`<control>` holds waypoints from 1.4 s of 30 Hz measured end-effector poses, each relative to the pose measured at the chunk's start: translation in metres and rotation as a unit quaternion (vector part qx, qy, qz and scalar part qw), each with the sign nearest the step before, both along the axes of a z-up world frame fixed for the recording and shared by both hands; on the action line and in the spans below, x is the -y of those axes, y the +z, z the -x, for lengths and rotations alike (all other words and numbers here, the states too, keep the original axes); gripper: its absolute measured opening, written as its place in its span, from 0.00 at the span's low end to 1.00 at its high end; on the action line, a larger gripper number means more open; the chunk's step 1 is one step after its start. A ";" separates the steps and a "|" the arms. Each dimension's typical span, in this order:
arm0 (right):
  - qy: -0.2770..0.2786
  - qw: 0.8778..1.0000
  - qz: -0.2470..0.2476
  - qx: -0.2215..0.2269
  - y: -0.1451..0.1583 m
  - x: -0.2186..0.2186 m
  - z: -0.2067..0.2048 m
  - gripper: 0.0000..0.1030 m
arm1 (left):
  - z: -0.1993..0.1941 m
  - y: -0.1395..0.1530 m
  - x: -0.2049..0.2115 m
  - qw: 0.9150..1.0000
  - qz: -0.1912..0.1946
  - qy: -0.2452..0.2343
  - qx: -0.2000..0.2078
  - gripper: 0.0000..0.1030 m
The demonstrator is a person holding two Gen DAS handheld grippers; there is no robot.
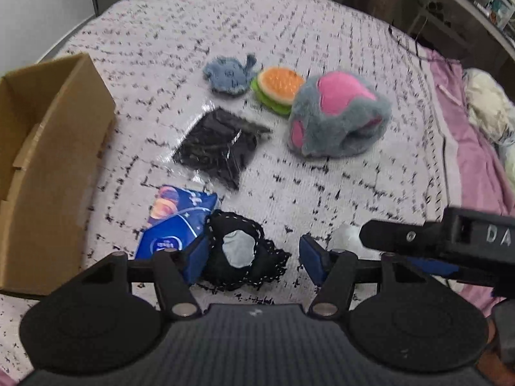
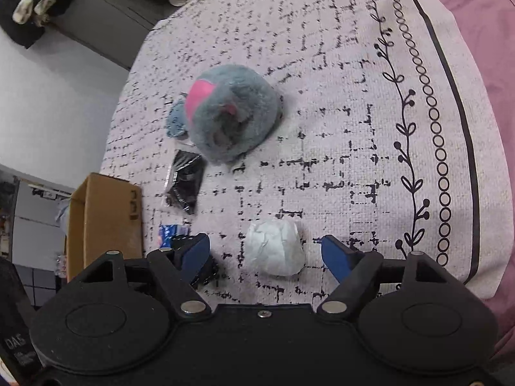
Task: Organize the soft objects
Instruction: 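Grasp the black lace item with the left gripper while the right gripper grasps the white crumpled cloth, then carry the black lace item in the left gripper while the right carries the white cloth to the box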
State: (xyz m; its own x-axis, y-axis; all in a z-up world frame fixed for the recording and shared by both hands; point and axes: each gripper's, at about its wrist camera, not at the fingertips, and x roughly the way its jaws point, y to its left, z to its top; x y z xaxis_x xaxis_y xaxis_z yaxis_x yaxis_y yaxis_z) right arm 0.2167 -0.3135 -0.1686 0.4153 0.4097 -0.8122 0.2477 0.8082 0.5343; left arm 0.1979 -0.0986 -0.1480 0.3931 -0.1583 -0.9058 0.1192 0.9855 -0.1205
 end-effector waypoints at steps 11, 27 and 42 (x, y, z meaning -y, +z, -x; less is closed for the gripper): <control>0.007 1.000 0.011 -0.014 -0.013 -0.008 -0.009 0.74 | 0.009 -0.022 0.004 1.000 -0.020 0.005 0.018 0.42; 0.008 1.000 0.019 0.003 -0.019 -0.014 -0.012 0.40 | 0.031 0.021 -0.004 0.997 0.023 0.021 0.071 0.29; 0.015 0.997 0.039 0.069 0.021 -0.025 0.010 0.40 | 0.040 0.047 -0.033 0.992 0.056 0.038 0.108 0.29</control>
State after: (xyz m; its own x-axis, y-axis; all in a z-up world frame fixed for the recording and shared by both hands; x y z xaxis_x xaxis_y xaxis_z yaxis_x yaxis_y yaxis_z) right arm 0.2063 -0.2889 -0.1476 0.5141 0.3615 -0.7778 0.1500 0.8549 0.4966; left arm 0.1578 -0.0655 -0.1010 0.5910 -0.2156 -0.7773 0.0804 0.9746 -0.2092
